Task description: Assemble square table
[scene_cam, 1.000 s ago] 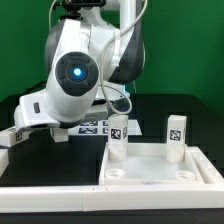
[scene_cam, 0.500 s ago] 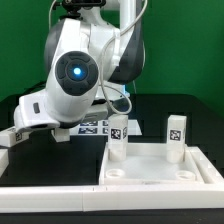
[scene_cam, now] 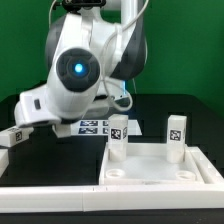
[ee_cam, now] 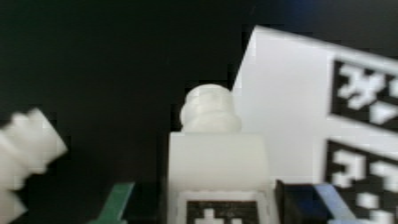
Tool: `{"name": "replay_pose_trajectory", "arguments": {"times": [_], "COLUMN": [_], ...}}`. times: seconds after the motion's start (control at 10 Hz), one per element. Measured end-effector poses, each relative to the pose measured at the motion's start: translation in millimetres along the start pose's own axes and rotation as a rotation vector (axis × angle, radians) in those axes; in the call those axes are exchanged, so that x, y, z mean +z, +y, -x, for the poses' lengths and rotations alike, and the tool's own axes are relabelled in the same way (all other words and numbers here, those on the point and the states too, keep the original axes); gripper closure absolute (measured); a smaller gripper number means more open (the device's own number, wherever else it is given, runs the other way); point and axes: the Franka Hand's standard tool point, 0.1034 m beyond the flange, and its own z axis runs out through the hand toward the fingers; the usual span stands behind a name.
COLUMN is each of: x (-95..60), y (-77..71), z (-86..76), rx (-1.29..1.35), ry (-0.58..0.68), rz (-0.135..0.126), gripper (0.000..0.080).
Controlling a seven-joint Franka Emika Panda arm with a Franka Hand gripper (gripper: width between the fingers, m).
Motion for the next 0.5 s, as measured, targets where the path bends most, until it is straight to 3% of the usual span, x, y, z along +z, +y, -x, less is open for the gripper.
{"name": "replay_pose_trajectory", "arguments": {"times": [0.4, 0.5], "x": [-74.7, -79.0], "y": [-13.2, -12.2], "z": [56.8, 56.7], "rx": [-0.020, -0.014], "ry": [0.006, 0.017], "rz": [-0.020, -0.017], "gripper": [0.0512, 0.0512]}}
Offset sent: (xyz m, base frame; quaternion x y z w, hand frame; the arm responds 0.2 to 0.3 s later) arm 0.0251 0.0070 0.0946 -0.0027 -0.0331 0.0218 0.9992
